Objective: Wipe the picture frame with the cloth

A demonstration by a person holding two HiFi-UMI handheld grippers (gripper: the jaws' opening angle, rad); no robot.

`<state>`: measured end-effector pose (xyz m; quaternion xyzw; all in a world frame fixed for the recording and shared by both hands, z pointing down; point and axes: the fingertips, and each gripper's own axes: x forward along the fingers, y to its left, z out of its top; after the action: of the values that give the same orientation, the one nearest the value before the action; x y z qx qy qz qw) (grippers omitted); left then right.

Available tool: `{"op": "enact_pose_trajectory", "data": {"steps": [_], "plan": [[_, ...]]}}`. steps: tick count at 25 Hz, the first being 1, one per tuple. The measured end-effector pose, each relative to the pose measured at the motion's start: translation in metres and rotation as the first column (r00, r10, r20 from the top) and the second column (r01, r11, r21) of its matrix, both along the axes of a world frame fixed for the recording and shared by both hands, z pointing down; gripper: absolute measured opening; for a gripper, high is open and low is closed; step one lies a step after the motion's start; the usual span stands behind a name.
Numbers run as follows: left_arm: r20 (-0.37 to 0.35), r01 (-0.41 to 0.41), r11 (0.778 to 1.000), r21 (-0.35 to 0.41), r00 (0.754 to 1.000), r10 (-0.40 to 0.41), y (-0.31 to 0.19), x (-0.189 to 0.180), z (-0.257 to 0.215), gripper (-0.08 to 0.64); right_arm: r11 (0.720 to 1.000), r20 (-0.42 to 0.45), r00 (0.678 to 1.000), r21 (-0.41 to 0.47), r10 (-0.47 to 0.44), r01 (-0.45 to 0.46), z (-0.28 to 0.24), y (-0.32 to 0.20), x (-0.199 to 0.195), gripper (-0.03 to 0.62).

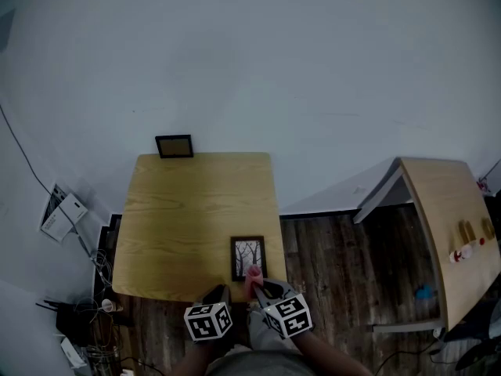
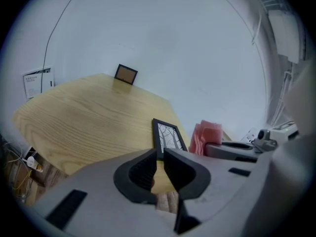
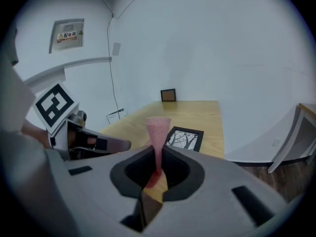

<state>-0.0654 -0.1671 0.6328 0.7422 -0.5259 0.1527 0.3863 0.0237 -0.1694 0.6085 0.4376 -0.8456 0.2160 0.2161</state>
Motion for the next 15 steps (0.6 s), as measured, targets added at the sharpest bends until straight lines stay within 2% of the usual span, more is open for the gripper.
{"op": "enact_pose_trajectory", "data": {"steps": [5,15], "plan": [[-0.004,-0.009,0.998,0.062,1.000,0.009,0.024,-0.004,-0.025,0.029,0.999,0.028,0.999,0.047,0.017,-0.018,-0.022,0.029,0.000,0.018],[-0.074,-0.063,0.989,0.133,0.995,0.073,0.079,-0.012,-0.063,0.015,0.988,0.089,0.996,0.147,0.024,-0.037,-0.063,0.089,-0.010,0.018]]}}
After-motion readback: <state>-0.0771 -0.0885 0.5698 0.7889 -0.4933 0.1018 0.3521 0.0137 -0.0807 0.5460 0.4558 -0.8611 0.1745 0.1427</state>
